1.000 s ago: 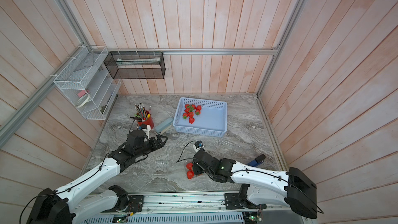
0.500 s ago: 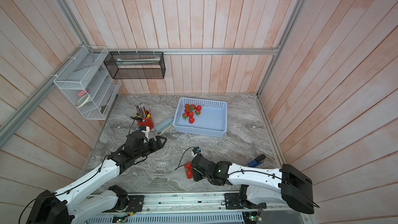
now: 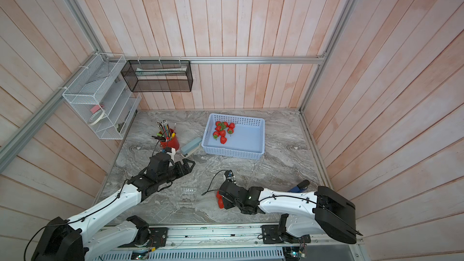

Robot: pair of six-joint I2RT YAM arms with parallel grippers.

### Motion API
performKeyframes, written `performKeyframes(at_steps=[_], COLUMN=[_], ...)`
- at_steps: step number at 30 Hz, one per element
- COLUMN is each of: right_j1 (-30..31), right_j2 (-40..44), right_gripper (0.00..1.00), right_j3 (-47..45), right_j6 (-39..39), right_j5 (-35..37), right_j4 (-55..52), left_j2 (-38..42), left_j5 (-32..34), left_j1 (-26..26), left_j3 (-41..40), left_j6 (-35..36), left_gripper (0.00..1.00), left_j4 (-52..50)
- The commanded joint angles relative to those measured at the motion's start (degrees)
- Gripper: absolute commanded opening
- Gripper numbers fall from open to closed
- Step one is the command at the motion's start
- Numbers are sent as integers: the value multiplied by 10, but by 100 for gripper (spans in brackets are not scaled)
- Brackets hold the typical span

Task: Pack strawberries into containers
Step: Adjust the strawberry in the packing box.

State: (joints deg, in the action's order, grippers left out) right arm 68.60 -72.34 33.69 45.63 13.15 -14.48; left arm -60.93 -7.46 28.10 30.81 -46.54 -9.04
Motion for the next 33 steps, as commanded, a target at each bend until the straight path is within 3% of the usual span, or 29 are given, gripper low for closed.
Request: performKeyframes(at_steps=[1,5,10,14,23,33], right_j1=[2,-21,-113,-161,-156,-111], right_j2=[12,52,90,64,-77,-76], right_gripper=[0,0,1,2,1,1], right_j3=[24,31,5,20,86,64], right_j6=[-3,-16,-43,-78,-118,-79], right_j5=[21,21,-41,-74,-167,-161], right_j4=[-27,-37,-3,12,37,64], left_j2=[11,6,-2,-2,-4,-7], left_j5=[3,-5,-5,-6,5,4], left_j1=[2,2,2,1,1,2], left_j3=[-11,-12,-10,-3,4,4], left_j6=[3,4,8,18,29,35], left_gripper=[94,94,94,94,94,94], left_j4=[6,10,12,11,3,4])
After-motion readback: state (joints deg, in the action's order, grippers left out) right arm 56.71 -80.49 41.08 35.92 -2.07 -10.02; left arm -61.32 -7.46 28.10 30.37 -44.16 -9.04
